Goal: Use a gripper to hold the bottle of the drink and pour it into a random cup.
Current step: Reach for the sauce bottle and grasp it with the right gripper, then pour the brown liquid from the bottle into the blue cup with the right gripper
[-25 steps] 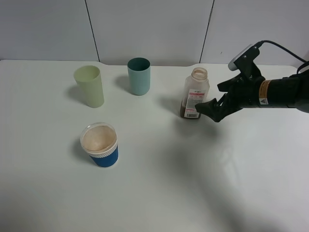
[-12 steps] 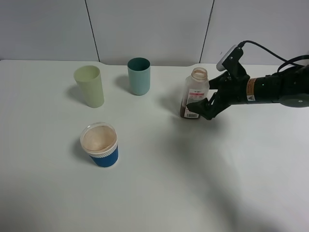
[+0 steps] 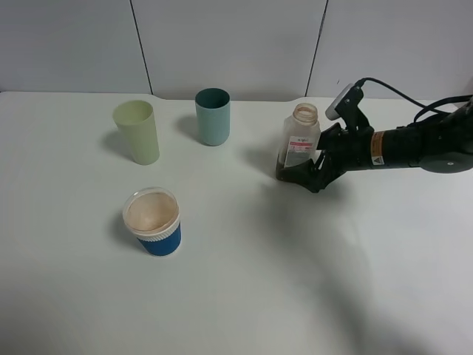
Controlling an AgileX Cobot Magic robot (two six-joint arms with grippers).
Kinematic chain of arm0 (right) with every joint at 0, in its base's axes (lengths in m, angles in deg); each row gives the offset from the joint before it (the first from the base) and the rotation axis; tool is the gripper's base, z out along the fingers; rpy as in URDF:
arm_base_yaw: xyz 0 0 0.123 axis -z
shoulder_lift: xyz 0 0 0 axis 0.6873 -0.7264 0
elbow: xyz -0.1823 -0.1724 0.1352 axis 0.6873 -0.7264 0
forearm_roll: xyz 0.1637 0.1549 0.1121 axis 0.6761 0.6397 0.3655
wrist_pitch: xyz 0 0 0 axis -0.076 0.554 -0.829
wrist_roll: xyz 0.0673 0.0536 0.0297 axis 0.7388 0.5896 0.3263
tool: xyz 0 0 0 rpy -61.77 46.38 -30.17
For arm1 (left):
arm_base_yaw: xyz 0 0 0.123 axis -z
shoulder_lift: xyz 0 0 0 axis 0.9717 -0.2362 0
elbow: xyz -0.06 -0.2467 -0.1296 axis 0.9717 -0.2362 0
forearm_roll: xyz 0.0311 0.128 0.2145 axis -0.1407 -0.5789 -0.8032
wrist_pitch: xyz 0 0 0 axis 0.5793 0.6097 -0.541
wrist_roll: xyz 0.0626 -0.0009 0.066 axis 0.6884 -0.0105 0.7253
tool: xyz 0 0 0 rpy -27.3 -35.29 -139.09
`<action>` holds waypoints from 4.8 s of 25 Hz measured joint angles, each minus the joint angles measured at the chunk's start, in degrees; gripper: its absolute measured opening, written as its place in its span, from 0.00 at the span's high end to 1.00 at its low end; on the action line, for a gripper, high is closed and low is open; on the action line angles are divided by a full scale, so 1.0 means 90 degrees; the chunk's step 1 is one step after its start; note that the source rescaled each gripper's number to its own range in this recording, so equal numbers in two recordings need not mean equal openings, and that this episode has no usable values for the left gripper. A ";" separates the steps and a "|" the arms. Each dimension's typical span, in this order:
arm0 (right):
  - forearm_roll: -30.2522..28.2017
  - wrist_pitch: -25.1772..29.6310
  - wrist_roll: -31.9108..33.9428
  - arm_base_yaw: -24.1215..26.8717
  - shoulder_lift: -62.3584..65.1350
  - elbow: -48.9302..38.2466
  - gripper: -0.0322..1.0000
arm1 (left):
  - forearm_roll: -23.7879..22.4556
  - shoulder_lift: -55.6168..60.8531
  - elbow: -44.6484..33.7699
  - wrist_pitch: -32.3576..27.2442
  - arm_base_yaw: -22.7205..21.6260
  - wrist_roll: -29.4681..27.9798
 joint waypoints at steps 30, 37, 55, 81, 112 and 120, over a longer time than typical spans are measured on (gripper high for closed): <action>0.0121 -0.0321 0.0470 -0.0469 -0.0032 0.0434 0.64 | 0.0000 0.0000 0.0000 0.0000 0.0000 0.0000; 0.0121 -0.0072 0.0667 -0.0500 -0.0033 0.0439 0.70 | 0.0000 0.0000 0.0000 0.0000 0.0000 0.0000; 0.0247 0.0267 0.1189 -0.0756 -0.0022 0.0470 0.97 | 0.0000 0.0000 0.0000 0.0000 0.0000 0.0000; 0.1630 0.4166 0.0934 -0.3067 0.1302 0.1105 0.97 | 0.0000 0.0000 0.0000 0.0000 0.0000 0.0000; 0.1707 0.5569 -0.2810 -0.4589 0.1310 0.1988 0.97 | 0.0000 0.0000 0.0000 0.0000 0.0000 0.0000; 0.1748 0.5852 -0.3068 -0.4937 0.1264 0.2311 0.97 | 0.0000 0.0000 0.0000 0.0000 0.0000 0.0000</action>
